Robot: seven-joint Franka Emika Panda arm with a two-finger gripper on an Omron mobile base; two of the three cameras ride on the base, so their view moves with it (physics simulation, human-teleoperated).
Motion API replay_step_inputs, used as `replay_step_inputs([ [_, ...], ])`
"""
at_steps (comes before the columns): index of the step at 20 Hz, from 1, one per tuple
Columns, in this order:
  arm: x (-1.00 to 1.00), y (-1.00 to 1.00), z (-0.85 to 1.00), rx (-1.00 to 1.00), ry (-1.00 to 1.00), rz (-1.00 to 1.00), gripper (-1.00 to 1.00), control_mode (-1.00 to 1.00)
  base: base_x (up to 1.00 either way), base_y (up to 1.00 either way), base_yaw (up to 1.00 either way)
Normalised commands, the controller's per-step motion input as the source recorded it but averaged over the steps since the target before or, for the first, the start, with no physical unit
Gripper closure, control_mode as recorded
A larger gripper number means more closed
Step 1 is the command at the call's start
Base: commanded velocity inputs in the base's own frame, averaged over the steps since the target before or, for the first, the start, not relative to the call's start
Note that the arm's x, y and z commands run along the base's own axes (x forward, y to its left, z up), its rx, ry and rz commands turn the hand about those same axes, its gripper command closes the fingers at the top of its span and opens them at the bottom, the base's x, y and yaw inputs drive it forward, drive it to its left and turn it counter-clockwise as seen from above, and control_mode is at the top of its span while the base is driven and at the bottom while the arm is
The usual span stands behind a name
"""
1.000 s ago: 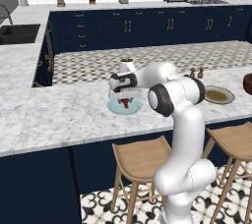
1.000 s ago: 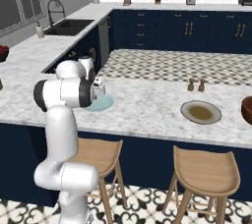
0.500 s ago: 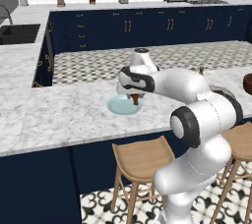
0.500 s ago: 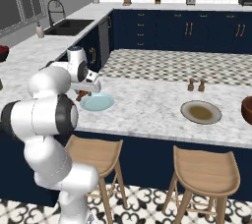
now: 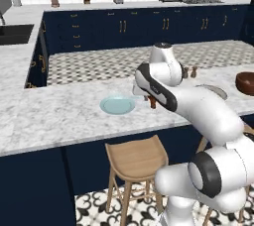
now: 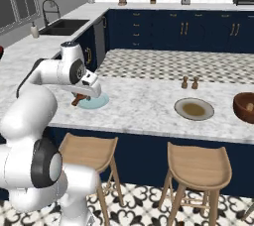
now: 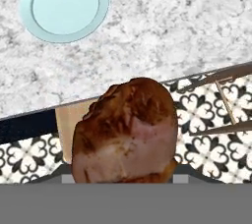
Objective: Pick the chicken drumstick and sweet potato from their plates and place them in the bowl. Then put the bowl in the fridge.
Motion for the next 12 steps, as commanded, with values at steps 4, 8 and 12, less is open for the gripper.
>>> replay_step_inputs([
  [4, 0.00, 0.00, 0.00, 0.00, 0.00, 0.00, 1.00, 1.00, -0.06, -1.00, -0.41],
  [8, 0.00, 0.00, 0.00, 0.00, 0.00, 0.00, 1.00, 1.00, 0.17, -1.00, -0.41],
  [12, 0.00, 0.00, 0.00, 0.00, 0.00, 0.00, 1.00, 1.00, 0.46, -1.00, -0.37],
])
